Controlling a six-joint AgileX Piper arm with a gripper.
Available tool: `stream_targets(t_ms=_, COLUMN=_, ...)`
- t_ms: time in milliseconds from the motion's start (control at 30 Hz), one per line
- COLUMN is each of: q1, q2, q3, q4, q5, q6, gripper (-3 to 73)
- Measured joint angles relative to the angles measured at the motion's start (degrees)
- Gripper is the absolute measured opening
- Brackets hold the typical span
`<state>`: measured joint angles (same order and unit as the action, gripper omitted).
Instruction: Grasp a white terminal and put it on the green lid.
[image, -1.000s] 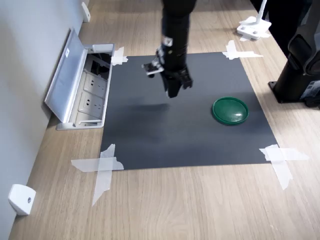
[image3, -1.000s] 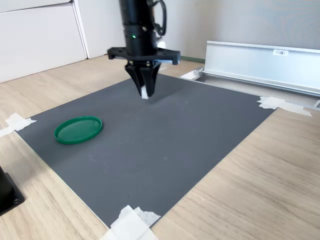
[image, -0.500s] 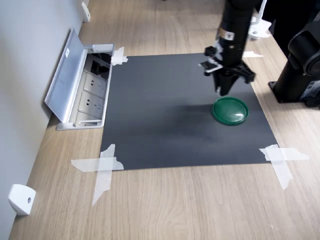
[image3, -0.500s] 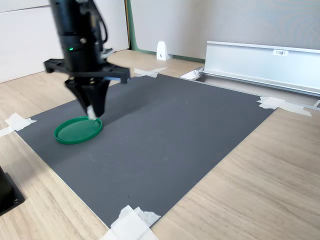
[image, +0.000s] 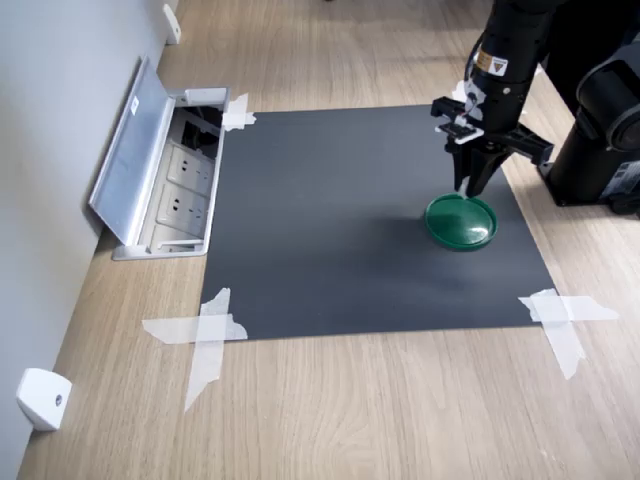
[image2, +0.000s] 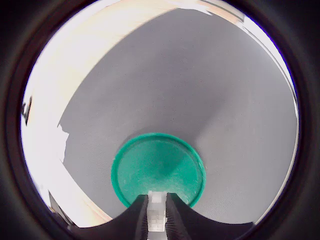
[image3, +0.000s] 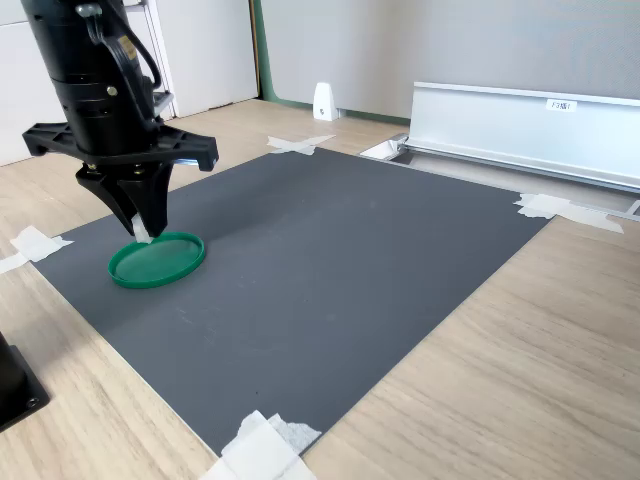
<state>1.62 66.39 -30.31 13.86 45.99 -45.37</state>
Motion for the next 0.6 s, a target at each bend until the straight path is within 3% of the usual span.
stream_targets(t_ms=267, q1=0.7, q2=0.0, q3=0.0, q4=-3.6, q5=0.3, q6=2.5, gripper=8.7)
stream_targets(t_ms=500, q1=11.4, q2=3.4, q3=0.0, q4=-7.6, q5=-0.3, q6=15.2, gripper=8.7)
stream_targets(t_ms=600, q1=12.5, q2=5.9, q3=0.0, q4=-10.1, q5=-1.2, q6=20.3, gripper=8.7)
